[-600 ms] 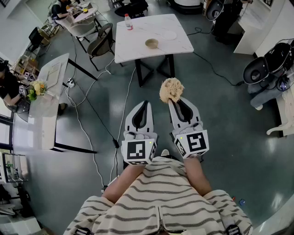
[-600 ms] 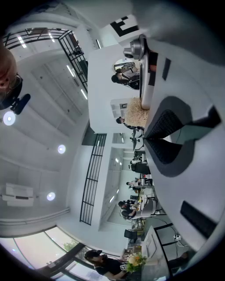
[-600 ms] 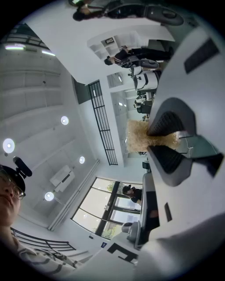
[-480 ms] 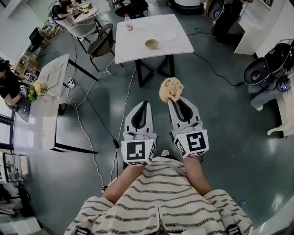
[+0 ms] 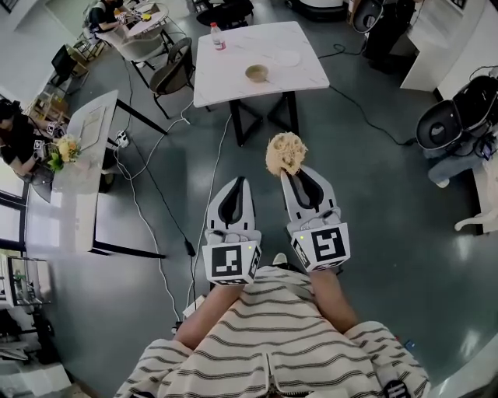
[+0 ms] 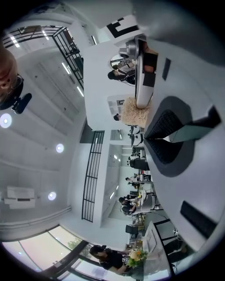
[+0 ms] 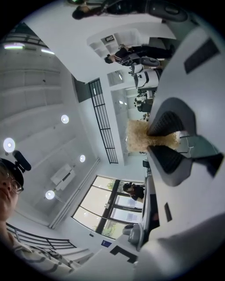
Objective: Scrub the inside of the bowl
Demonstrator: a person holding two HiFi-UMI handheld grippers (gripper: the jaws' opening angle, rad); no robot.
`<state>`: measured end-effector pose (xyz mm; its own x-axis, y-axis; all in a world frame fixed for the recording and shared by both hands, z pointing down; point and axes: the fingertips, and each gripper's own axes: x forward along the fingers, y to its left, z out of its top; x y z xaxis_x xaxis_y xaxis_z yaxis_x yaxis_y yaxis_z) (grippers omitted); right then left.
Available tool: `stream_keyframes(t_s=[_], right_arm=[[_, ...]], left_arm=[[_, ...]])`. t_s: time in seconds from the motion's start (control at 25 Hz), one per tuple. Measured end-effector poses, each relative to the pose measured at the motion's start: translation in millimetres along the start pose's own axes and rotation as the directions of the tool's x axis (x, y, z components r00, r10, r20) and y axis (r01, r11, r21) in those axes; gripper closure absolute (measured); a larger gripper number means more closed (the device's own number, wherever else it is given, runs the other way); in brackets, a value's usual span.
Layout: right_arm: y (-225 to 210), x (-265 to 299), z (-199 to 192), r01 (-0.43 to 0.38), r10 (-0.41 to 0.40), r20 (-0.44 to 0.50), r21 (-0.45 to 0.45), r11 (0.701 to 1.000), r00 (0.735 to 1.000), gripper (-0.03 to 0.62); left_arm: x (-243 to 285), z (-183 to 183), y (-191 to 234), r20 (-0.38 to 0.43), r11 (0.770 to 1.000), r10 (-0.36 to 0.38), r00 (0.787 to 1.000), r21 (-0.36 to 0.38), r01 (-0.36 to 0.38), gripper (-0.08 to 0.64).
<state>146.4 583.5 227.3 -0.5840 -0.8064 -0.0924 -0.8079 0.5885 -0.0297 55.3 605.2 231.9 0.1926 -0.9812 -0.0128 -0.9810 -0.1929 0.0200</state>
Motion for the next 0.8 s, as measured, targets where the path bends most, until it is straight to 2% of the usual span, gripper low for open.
stream_keyframes(t_s=[0.36,0.8], right_arm=[[-5.0,22.5,-25.6,-0.002,0.003,-0.048,0.027,1.000,0.999,0.520],[-38.0,117.9,-49.5,-0.012,0.013,-0.093,0.017,1.000,0.996,0.520]], left_arm=[[22.5,-21.9,15.0,-0.046,1.000,0.002,0.999,-0.030,-0.004,0.554],[116.2,-35.3,66.3,-0.048,0.998,0.008,0.999,-0.066,-0.012,0.554]])
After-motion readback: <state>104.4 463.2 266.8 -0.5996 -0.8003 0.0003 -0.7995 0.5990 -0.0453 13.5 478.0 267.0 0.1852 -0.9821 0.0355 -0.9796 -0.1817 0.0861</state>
